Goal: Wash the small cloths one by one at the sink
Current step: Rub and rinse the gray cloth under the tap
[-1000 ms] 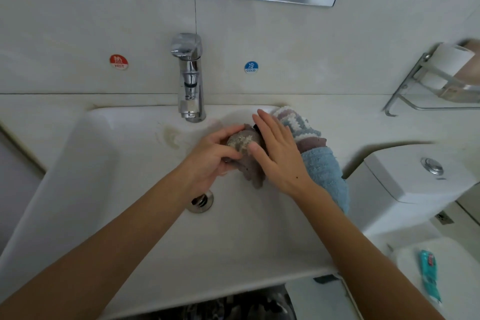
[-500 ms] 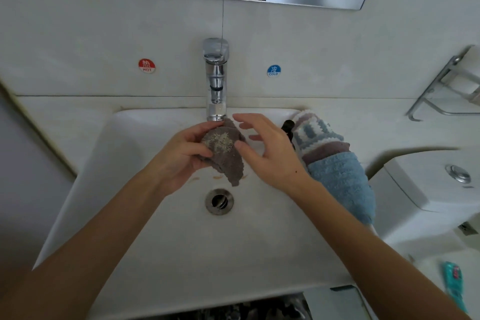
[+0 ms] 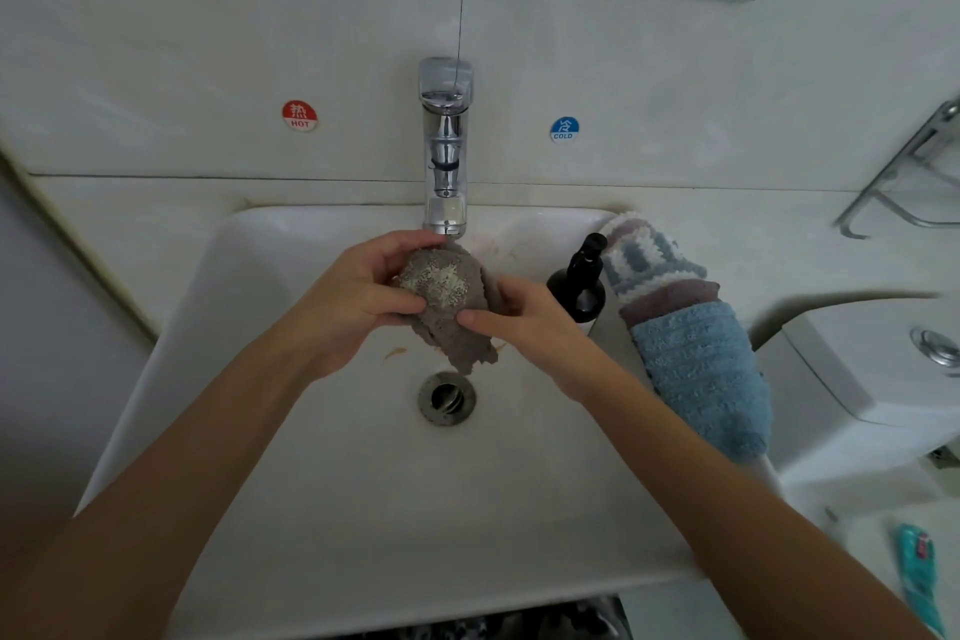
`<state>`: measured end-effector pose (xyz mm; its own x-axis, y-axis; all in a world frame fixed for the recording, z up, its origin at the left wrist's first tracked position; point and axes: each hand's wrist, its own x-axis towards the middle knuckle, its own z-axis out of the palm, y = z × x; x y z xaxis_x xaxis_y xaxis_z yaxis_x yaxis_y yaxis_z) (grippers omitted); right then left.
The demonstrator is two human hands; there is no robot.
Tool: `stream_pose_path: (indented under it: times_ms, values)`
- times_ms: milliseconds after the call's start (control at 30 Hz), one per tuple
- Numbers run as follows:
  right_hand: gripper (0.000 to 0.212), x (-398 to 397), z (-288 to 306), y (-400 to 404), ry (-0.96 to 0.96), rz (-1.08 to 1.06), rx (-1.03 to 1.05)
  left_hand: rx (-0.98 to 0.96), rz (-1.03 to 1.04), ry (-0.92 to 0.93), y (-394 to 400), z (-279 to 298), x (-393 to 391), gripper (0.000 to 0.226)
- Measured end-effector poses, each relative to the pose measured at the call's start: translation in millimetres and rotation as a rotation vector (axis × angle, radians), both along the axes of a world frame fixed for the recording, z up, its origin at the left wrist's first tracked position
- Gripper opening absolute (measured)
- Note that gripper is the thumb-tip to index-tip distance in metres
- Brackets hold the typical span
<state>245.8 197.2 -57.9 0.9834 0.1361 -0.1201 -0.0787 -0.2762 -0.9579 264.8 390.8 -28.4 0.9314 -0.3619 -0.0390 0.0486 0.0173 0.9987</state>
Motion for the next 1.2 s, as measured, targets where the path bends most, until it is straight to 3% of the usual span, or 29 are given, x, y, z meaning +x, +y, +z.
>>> stream_pose_path:
  times_ms: [67,333,467,600,733,833,1000,1100,1200]
  values:
    - [0.016,1,-1,0,-0.036,-0.027,-0.017,0.038,0.003,-0.039,0,1,0,0.062]
    - [0.022,1,3,-3,-0.190,-0.110,-0.145,0.488,0.081,-0.365,6,-2,5,0.052]
    - [0.041,0,6,-2,-0.178,-0.098,-0.112,0.693,0.145,-0.382,7,-5,6,0.047]
    - [0.030,-4,6,2,-0.118,-0.012,-0.121,0.863,0.125,-0.394,11,-4,7,0.029]
    - [0.020,-5,4,5,-0.137,-0.016,-0.123,0.792,0.072,-0.310,11,-3,7,0.028]
    - [0.008,-6,8,8,-0.176,-0.054,-0.002,0.695,0.042,-0.251,8,-3,5,0.029]
    - [0.017,-6,12,13,-0.137,-0.175,0.120,0.628,0.002,-0.239,0,-2,-2,0.038]
    - [0.025,-1,12,15,-0.117,-0.286,0.172,0.581,0.076,-0.246,-6,-4,-6,0.025]
    - [0.021,5,13,26,-0.120,-0.402,0.222,0.460,0.246,-0.241,-18,-10,-9,0.033]
